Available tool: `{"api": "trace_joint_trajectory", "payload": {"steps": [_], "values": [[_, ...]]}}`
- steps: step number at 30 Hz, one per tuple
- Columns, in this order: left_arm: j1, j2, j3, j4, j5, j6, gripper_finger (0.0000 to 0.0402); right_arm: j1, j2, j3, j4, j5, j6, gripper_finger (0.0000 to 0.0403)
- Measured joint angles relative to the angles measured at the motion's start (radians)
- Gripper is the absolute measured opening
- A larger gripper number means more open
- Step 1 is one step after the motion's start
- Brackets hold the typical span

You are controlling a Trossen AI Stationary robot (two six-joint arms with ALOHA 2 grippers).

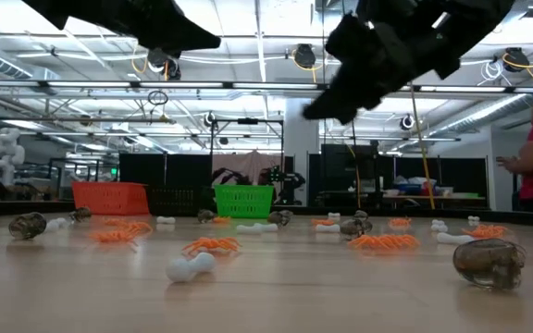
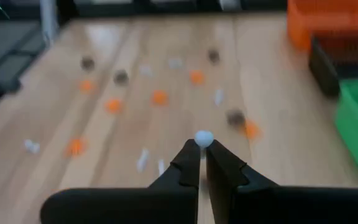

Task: Sort Halloween decoration
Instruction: Put the white bone toy into the green bin

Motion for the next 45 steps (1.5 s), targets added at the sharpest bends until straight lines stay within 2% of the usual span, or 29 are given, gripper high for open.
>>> {"api": "trace_joint_trajectory", "payload": {"steps": [10,13,15,25,35,45], "values": [[0.000,0.000,0.000,0.006,0.000,-0.031,0.0011,0.012,0.293,0.000,0.747,0.001,-0.040,0.0000],[0.000,0.000,0.000,0.006,0.000,-0.033,0.0011,0.012,0.367,0.000,0.923,0.002,-0.026,0.0000],[0.000,0.000,0.000,0.005,0.000,-0.034,0.0011,0.011,0.400,0.000,0.972,0.002,-0.008,0.0000],[0.000,0.000,0.000,0.007,-0.074,-0.035,0.0011,0.009,0.419,0.000,0.970,0.001,-0.013,0.0000],[0.000,0.000,0.000,0.007,-0.095,-0.053,0.0011,0.006,0.419,0.000,0.939,0.002,-0.414,0.0000],[0.000,0.000,0.000,0.007,-0.118,-0.060,0.0011,0.012,0.419,0.000,0.914,0.004,-0.395,0.0000]]}}
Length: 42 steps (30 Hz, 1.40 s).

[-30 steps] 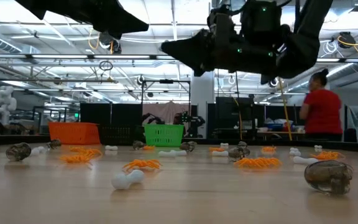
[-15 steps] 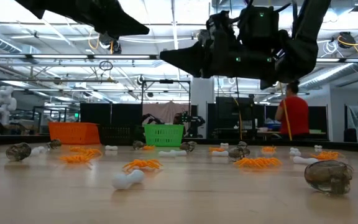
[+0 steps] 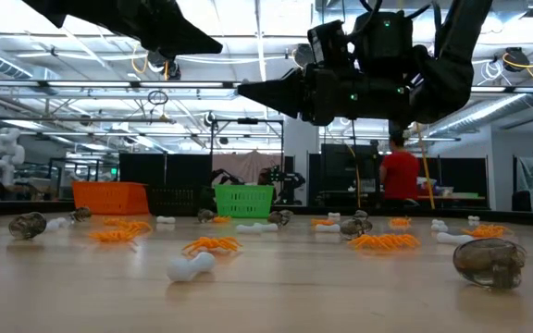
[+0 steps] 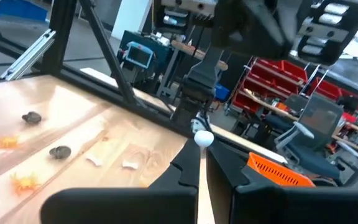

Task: Sort Halloween decoration
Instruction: Put the white bone toy into the green bin

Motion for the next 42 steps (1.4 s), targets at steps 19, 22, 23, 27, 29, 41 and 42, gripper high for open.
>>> {"api": "trace_joint_trajectory", "payload": {"steps": [19,22,23,27,29,41,42], "values": [[-0.026,0.000,0.000,-0.060,0.004,-0.077,0.0011,0.000,0.000,0.000,0.000,0.001,0.341,0.0000],[-0.042,0.000,0.000,-0.062,0.004,-0.078,0.0011,0.000,0.000,0.000,0.000,0.001,0.355,0.0000],[-0.047,0.000,0.000,-0.066,0.004,-0.078,0.0011,0.000,0.000,0.000,0.000,0.001,0.355,0.0000],[-0.059,0.000,0.000,-0.093,0.004,-0.102,0.0011,0.000,0.000,0.000,0.000,0.002,0.382,0.0000],[-0.060,0.000,0.000,-0.106,0.003,-0.129,0.0011,0.000,0.000,0.000,0.000,0.002,0.403,0.0000],[-0.089,0.000,-0.004,-0.112,0.000,-0.167,0.0011,-0.002,-0.042,0.000,-0.076,0.074,0.511,0.0000],[-0.094,0.000,-0.007,-0.112,0.000,-0.159,0.0011,-0.002,-0.069,0.003,-0.127,0.077,0.511,0.0000]]}}
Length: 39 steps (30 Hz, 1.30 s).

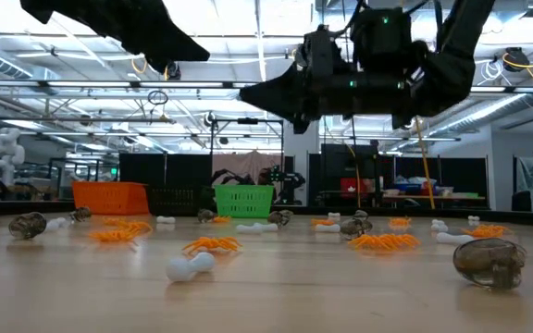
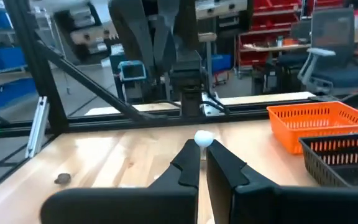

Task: Sort Halloween decoration
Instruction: Put the white bone toy into the green bin

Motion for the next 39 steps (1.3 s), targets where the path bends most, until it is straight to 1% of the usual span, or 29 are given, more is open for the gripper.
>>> {"api": "trace_joint_trajectory", "payload": {"steps": [2,5,7,9,14,19,21,26,28,32,39], "values": [[-0.011,0.000,-0.015,0.008,-0.002,0.003,0.0011,-0.001,-0.062,0.013,-0.143,0.023,-0.005,0.0000],[-0.021,0.000,-0.051,0.053,-0.002,0.007,0.0011,-0.012,-0.149,0.047,-0.395,0.099,-0.033,0.0000],[-0.024,0.000,-0.077,0.088,-0.003,0.008,0.0011,-0.025,-0.199,0.086,-0.549,0.143,-0.041,0.0000],[-0.024,0.000,-0.090,0.096,-0.005,0.006,0.0011,-0.048,-0.235,0.142,-0.692,0.161,-0.043,0.0000],[-0.024,0.000,-0.116,0.106,-0.042,0.007,0.0011,-0.111,-0.249,0.324,-1.014,0.161,-0.059,0.0000],[-0.024,0.000,-0.117,0.121,-0.046,0.009,0.0011,-0.178,-0.215,0.493,-1.216,0.157,-0.164,0.0000],[-0.024,0.000,-0.117,0.120,-0.046,0.007,0.0011,-0.207,-0.196,0.548,-1.263,0.157,-0.177,0.0000],[-0.024,0.000,-0.118,0.118,-0.046,0.006,0.0011,-0.266,-0.141,0.637,-1.278,0.157,-0.191,0.0000],[-0.024,0.000,-0.118,0.118,-0.046,0.006,0.0011,-0.285,-0.107,0.653,-1.280,0.152,-0.204,0.0000],[-0.024,0.000,-0.118,0.118,-0.046,0.005,0.0011,-0.324,-0.019,0.683,-1.281,0.084,-0.196,0.0000],[-0.026,0.000,-0.118,0.115,-0.045,0.004,0.0011,-0.374,0.124,0.723,-1.280,0.081,-0.180,0.0000]]}}
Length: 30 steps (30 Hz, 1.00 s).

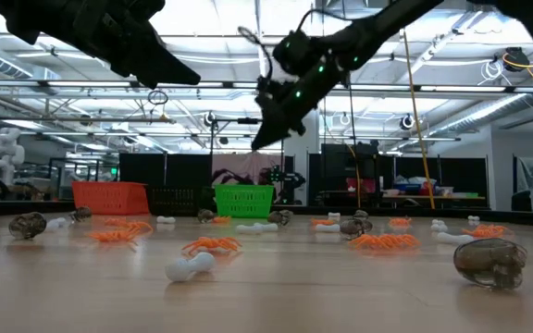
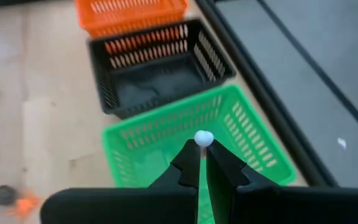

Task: Sort Halloween decoration
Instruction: Put the white bone toy into the green bin

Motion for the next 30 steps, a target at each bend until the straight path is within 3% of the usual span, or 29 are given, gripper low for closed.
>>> {"api": "trace_joint_trajectory", "payload": {"steps": [13,16,30], "values": [[-0.003,0.000,0.000,-0.001,0.000,0.004,0.0011,-0.026,0.063,0.017,0.027,0.001,0.023,0.0000],[-0.003,0.000,0.000,-0.001,0.000,0.006,0.0011,-0.019,0.063,0.017,0.041,0.053,0.038,0.0005],[-0.003,0.000,0.000,-0.002,0.000,0.005,0.0011,-0.016,0.044,0.017,-0.070,0.053,0.080,0.0136]]}}
